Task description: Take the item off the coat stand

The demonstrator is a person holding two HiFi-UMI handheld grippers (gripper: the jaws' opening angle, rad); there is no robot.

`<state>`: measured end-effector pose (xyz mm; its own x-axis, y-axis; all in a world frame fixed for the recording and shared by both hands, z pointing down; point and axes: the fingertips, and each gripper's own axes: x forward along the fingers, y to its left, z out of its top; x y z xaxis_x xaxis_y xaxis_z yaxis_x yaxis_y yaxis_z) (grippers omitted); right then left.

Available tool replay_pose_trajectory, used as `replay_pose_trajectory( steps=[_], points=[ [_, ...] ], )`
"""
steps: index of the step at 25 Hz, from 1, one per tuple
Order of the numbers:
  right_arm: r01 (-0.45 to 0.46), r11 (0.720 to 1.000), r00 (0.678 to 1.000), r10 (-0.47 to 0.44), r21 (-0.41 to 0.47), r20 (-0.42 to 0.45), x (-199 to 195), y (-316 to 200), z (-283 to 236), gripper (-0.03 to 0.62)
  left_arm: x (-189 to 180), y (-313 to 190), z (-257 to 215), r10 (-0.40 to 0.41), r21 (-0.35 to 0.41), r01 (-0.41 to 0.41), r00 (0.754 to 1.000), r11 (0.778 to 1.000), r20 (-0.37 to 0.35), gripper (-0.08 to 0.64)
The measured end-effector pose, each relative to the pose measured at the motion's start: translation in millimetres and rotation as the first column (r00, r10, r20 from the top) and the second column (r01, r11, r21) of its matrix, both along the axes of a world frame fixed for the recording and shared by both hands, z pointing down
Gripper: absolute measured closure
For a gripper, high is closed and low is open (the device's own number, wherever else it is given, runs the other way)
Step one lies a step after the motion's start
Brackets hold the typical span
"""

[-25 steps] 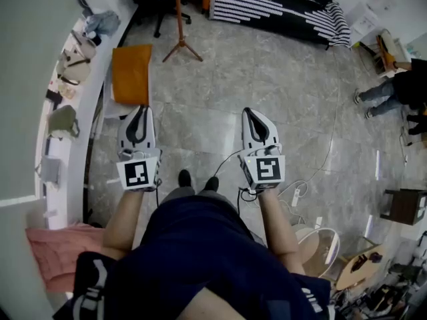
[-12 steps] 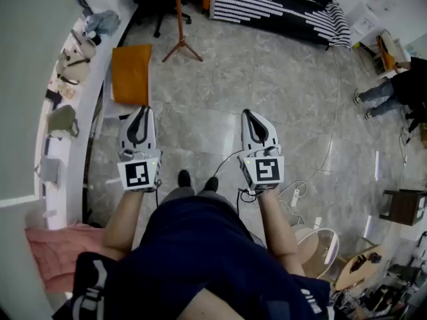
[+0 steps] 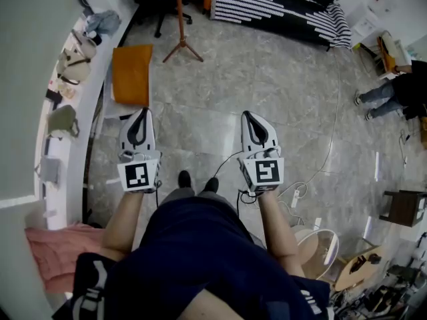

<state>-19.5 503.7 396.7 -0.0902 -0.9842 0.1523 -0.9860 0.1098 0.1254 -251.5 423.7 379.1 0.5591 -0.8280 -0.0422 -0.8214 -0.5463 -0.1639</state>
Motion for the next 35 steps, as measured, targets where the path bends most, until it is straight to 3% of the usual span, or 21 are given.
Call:
replay_pose_trajectory(
  steps=[18,22,30,35],
  points=[
    [0.012,1.0,1.0,-0.012,-0.011,-0.007,5.1,-1.4,6.7,0.574,8.6,-1.3,3.6,0.022,-0.001,-0.022,1.0,1.0,-0.006,0.528],
    [0.025,1.0,1.0,-0.025,-0.004,-0.005,4.4,-3.1,5.6,0.574,12.6,-2.5,4.8,0.045,-0.011,-0.045,0.999,0.999,-0.012,0.4],
    [0.032,0.999,0.999,-0.032,0.002,0.008,4.1,-3.1,5.8,0.572,12.8,-7.6,9.1,0.042,-0.021,-0.042,0.999,0.999,-0.02,0.352],
    [0.042,0.999,0.999,-0.042,-0.01,0.018,8.2,-0.4,6.4,0.572,20.3,-9.3,12.4,0.055,-0.03,-0.056,0.998,0.998,-0.019,0.283]
  ],
)
